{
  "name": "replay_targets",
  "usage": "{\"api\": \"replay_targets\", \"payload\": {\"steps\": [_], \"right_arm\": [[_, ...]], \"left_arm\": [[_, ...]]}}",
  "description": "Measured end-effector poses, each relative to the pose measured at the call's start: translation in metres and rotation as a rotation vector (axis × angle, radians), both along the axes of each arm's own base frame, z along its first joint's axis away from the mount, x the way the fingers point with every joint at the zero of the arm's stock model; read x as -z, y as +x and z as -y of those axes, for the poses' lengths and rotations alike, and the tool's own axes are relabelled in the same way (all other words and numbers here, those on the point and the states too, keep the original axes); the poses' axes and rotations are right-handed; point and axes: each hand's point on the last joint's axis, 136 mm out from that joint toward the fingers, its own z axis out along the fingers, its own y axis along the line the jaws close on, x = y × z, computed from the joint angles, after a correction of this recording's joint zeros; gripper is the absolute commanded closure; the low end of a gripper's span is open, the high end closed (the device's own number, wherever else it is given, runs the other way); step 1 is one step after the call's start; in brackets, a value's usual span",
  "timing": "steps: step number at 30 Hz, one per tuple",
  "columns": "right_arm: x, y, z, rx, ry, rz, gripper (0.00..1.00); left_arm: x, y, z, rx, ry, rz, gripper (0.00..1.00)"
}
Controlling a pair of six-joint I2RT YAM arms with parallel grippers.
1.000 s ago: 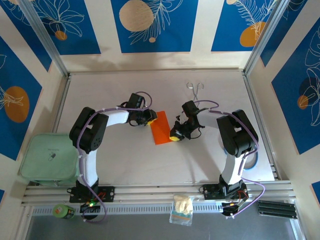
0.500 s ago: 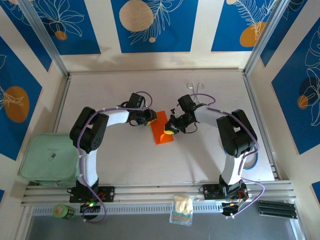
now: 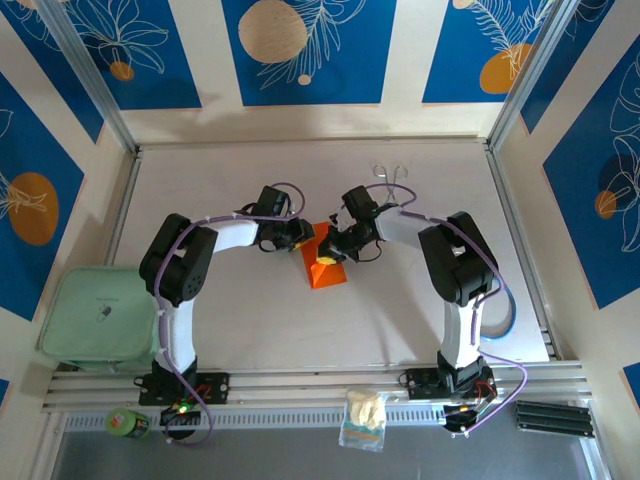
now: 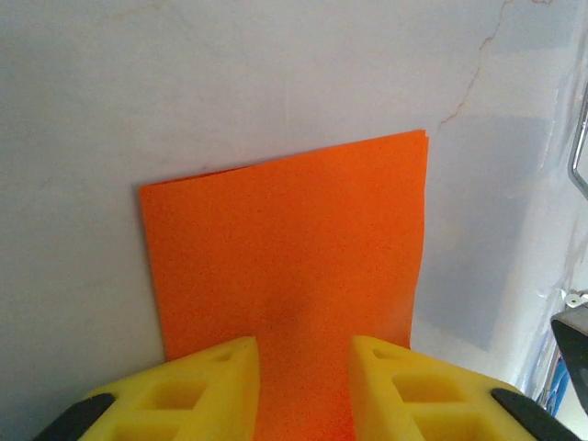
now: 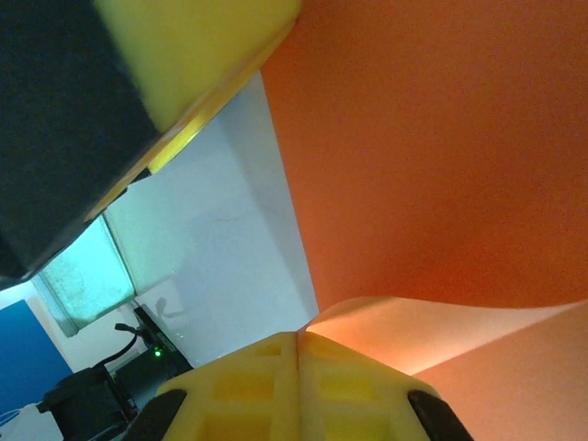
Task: Fold a paper plane with a square sheet of paper (pick it up from the middle)
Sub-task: Fold the triangle a second time at the center of the table.
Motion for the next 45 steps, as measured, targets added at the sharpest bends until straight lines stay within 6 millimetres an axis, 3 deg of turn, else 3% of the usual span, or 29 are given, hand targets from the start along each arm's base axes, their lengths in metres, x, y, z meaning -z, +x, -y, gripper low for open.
{"api": "replay_targets", "payload": {"steps": [16,45], "right_arm": [[0.009,0.003,-0.013,-0.011,-0.032,0.008,0.98],[0.026,0.009,-0.01,0.03,-0.071,-0.02,0.98]], "left_arm": [[0.001,-0.001,0.0,0.0,0.001,-0.002,0.71],[0.002,-0.001,0.0,0.0,0.001,-0.003,0.73]]}}
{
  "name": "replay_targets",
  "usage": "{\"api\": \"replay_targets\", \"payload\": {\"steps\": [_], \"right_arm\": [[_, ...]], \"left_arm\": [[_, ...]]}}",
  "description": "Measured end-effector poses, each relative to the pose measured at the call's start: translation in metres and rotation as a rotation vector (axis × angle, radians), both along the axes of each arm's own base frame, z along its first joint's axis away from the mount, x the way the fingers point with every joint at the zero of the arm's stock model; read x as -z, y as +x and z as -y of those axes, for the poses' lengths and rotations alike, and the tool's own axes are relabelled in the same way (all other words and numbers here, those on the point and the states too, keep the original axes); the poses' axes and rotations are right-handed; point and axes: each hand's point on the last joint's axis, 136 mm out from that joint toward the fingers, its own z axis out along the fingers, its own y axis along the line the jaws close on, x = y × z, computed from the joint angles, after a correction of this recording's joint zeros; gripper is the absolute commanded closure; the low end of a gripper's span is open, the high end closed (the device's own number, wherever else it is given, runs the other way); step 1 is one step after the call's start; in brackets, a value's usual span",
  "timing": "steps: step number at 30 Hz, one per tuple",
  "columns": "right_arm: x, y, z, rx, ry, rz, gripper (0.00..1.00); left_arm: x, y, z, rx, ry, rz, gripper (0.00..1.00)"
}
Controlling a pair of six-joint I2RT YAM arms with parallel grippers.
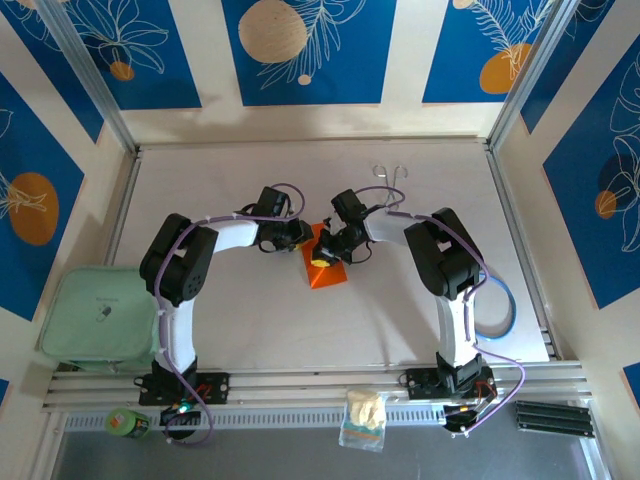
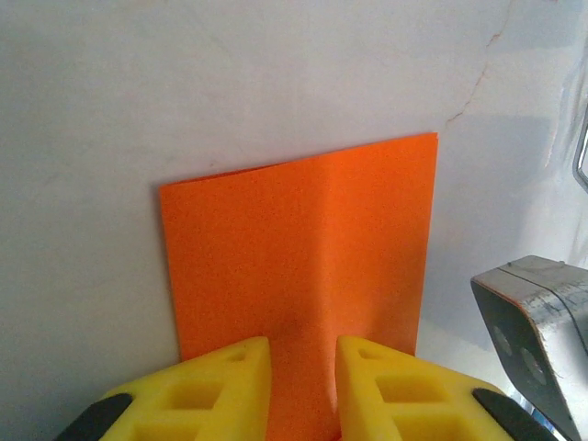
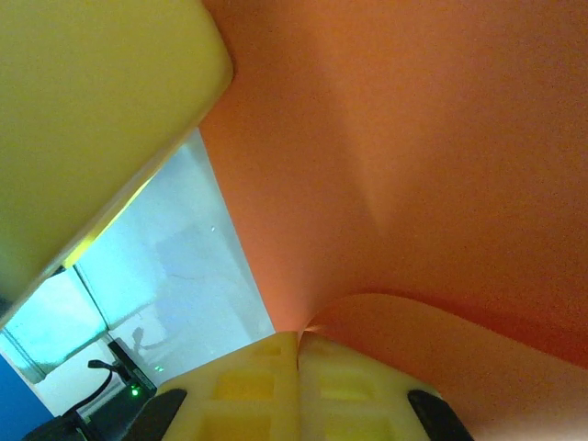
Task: Fold a paper plane with a square sheet of paper (pick it up from the middle)
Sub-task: Fold the triangle a second time at the center of the table.
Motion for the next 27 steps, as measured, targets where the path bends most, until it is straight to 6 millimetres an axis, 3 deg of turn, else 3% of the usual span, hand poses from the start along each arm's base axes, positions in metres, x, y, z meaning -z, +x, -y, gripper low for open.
{"api": "replay_targets", "payload": {"steps": [20,27], "right_arm": [[0.0047,0.0002,-0.0001,0.0,0.001,-0.014,0.97],[0.0058,0.0,0.0002,-0.001,0.005,-0.021,0.92]], "left_arm": [[-0.0001,0.0001,0.0,0.0,0.0,0.0,0.73],[-0.0006,0.0008,-0.0004,-0.003,-0.005,-0.001,0.7]]}}
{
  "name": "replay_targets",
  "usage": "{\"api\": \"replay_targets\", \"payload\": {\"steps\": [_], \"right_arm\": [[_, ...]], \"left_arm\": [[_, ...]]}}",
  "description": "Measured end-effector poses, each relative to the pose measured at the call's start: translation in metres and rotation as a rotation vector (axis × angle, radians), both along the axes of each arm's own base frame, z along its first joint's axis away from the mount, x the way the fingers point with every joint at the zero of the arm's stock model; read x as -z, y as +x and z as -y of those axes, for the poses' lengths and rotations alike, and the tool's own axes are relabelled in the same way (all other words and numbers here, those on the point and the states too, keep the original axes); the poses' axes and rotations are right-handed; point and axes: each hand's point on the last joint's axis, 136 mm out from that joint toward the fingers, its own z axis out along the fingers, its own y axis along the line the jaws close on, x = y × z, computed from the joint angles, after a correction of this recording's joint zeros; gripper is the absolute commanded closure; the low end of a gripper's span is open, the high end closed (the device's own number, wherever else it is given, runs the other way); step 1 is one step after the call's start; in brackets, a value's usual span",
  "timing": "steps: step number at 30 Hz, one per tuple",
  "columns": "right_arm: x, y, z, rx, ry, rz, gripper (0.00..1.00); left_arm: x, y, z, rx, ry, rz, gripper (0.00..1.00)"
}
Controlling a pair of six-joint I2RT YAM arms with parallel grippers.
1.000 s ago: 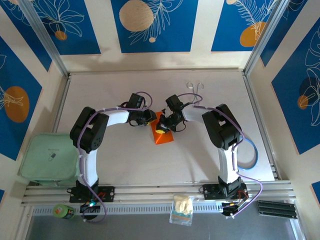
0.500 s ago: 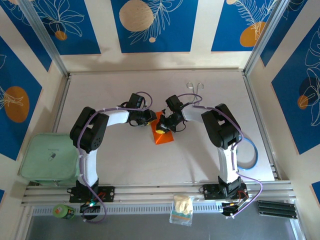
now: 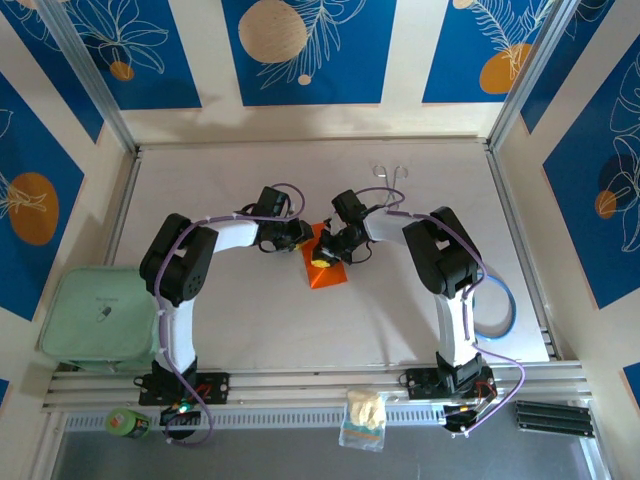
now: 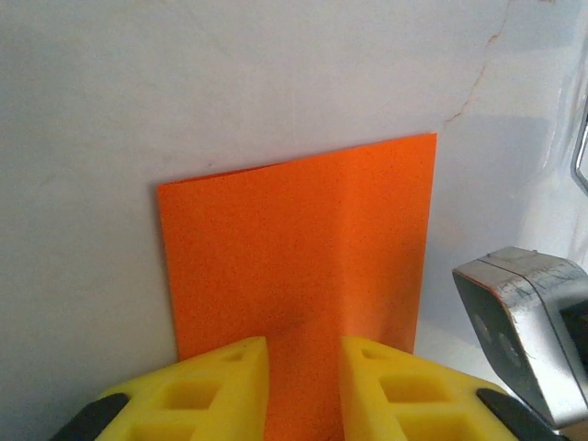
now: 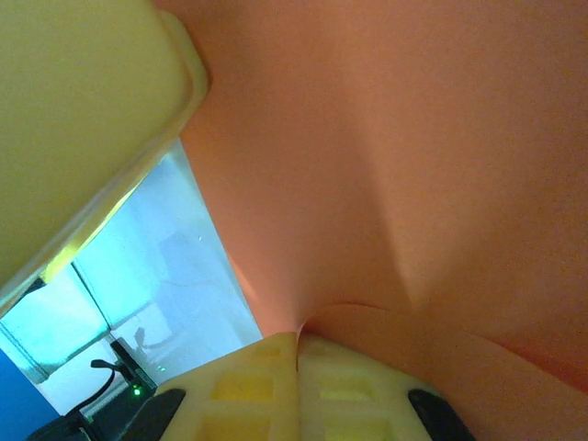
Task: Fold a paper plane with a square sheet of paper (pick it up from the middle)
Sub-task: Fold the triangle a second time at the center of the table.
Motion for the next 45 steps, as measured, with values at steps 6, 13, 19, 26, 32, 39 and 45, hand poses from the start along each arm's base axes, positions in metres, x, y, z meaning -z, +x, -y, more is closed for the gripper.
{"api": "replay_targets", "payload": {"steps": [6,13,19,26,32,39,45], "right_arm": [[-0.001,0.0,-0.002,-0.004,0.013,-0.006,0.82],[-0.005,0.002,-0.006,-0.012,0.034,0.004,0.68],[-0.01,0.003,-0.009,-0.017,0.056,0.004,0.62],[-0.008,0.004,-0.008,-0.014,0.046,0.008,0.77],[-0.001,0.005,-0.003,0.0,0.013,0.009,0.91],[0.0,0.005,-0.001,0.003,0.011,0.006,0.97],[0.0,0.005,0.0,0.005,0.013,0.002,0.98]], "left_arm": [[-0.005,0.008,-0.007,-0.034,-0.038,-0.017,0.66],[-0.021,0.035,-0.036,-0.112,-0.059,0.008,0.63],[-0.055,0.041,-0.051,-0.144,-0.056,0.077,0.63],[-0.055,0.015,-0.051,-0.138,-0.037,0.067,0.75],[-0.035,-0.02,-0.028,-0.078,-0.003,0.0,0.89],[-0.03,-0.045,-0.002,-0.008,0.012,-0.027,1.0],[-0.022,-0.05,-0.001,-0.004,0.034,-0.044,1.0]]}}
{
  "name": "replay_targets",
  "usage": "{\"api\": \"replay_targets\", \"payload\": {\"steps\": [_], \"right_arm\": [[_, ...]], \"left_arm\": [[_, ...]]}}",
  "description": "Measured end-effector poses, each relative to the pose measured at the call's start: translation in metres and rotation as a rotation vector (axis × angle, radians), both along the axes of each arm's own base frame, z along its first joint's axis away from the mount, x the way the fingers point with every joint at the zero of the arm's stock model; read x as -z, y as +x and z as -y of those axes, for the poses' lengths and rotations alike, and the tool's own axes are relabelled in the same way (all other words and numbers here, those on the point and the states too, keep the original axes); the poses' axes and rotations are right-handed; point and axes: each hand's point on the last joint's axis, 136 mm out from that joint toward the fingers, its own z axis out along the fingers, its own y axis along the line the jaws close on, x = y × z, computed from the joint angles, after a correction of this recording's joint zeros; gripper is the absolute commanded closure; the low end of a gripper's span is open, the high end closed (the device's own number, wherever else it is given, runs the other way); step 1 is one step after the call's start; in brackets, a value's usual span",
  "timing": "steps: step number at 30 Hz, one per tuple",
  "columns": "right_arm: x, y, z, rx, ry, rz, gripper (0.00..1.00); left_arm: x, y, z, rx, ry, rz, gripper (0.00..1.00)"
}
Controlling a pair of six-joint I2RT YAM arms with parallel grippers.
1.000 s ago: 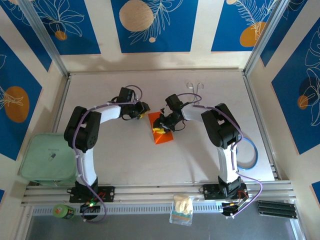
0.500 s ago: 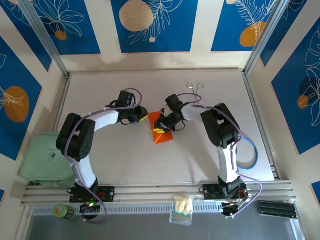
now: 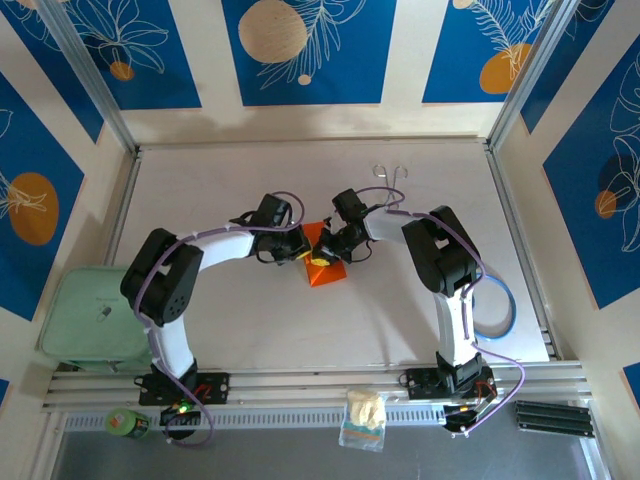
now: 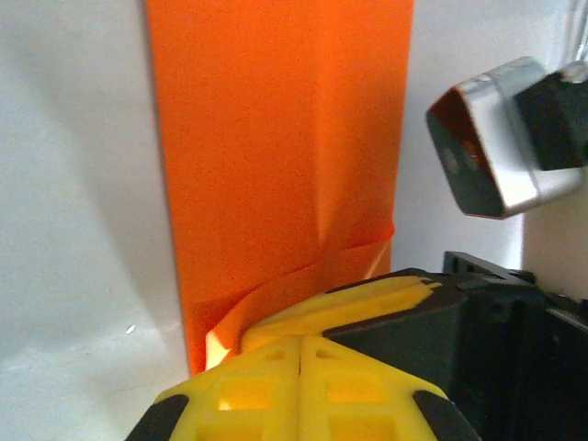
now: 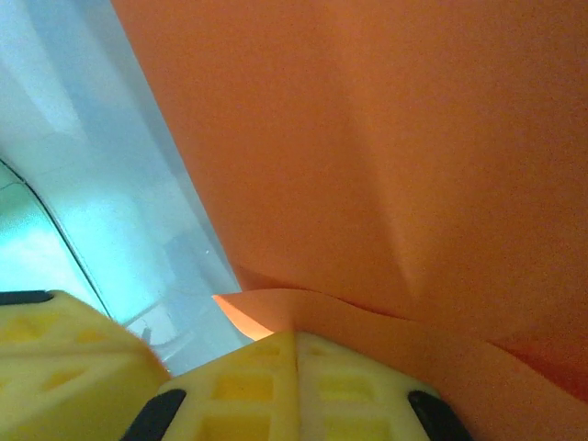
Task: Fold a paper plane with a square sheet of paper (pick it up from the middle)
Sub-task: Fold the triangle a second time at the center of the table.
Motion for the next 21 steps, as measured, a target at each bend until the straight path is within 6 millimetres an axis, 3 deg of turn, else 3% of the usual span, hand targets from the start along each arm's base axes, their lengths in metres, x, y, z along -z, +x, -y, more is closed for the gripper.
{"api": "replay_targets", "payload": {"steps": [21], "right_arm": [[-0.001,0.001,0.0,0.002,0.014,-0.002,0.98]], "left_arm": [[0.029,-0.001,-0.005,0.001,0.075,-0.055,1.0]]}}
